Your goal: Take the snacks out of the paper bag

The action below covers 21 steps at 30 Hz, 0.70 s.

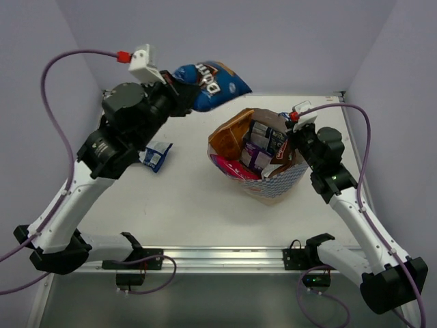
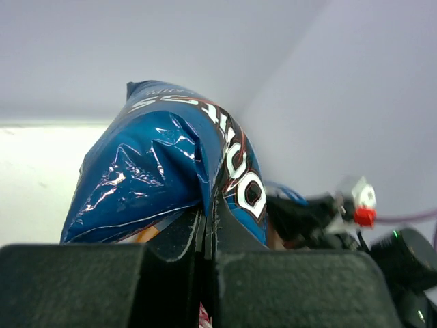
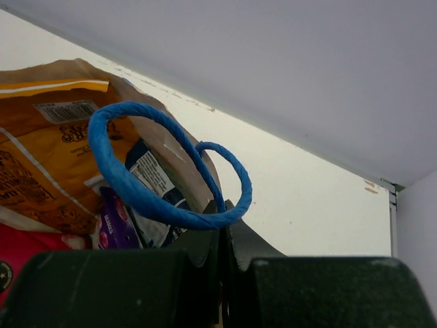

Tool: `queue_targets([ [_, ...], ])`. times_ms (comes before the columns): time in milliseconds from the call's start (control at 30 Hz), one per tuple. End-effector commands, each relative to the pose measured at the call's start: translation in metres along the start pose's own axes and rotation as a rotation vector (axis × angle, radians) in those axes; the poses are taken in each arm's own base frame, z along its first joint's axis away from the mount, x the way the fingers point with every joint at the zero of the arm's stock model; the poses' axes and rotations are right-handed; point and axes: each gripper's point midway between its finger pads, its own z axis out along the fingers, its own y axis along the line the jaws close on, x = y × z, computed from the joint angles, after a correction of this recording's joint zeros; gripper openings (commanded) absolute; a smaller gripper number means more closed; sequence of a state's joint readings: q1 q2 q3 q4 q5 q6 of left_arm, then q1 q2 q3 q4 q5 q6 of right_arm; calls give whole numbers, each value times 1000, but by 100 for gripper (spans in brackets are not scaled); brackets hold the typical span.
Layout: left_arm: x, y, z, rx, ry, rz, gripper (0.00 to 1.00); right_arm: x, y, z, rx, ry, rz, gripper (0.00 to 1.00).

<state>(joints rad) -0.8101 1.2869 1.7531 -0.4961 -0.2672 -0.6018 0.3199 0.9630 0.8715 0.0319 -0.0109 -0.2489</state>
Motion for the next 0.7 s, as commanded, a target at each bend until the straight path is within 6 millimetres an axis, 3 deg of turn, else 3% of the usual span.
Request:
queue_targets([
  [0, -70, 40, -27, -139, -205, 85, 2, -15, -12, -1, 61, -55, -8, 0],
  [67, -83, 55, -25, -183, -265, 112, 2, -17, -12, -2, 59, -61, -6, 0],
  [133, -72, 70, -12, -210, -258, 142, 2, -18, -12, -4, 57, -64, -7, 0],
  [167, -78, 74, -6, -205, -291, 138, 1, -18, -12, -4, 54, -65, -7, 0],
  [200, -64, 88, 5, -226, -268, 144, 0, -19, -12, -5, 53, -67, -7, 0],
  [233, -71, 98, 10, -234, -308, 120, 0, -19, -11, -6, 50, -66, -7, 0],
  [267, -62, 104, 22, -215, -290, 113, 0, -20, -11, -6, 47, -68, -7, 0],
  [300, -41, 124, 35, -233, -256, 103, 0, -20, -10, -7, 43, -70, -7, 0],
  [367, -30, 146, 60, -204, -262, 57, 0, -20, -9, -8, 38, -69, -7, 0],
  [433, -5, 183, 90, -226, -230, 14, 0, -19, -9, -8, 35, -65, -9, 0],
  [500, 19, 205, 107, -242, -194, -8, 0, -19, -7, -8, 27, -64, -8, 0],
  [533, 17, 212, 114, -228, -229, -35, 0, -19, -4, -7, 10, -64, -8, 0],
  [600, 50, 234, 129, -230, -187, -42, 0, -19, -3, -7, 5, -64, -7, 0],
  [633, 51, 237, 133, -214, -212, -40, 0, -17, -2, -7, 2, -61, -7, 0],
  [667, 68, 247, 140, -222, -187, -43, 0, -17, -2, -6, 2, -58, -8, 0],
])
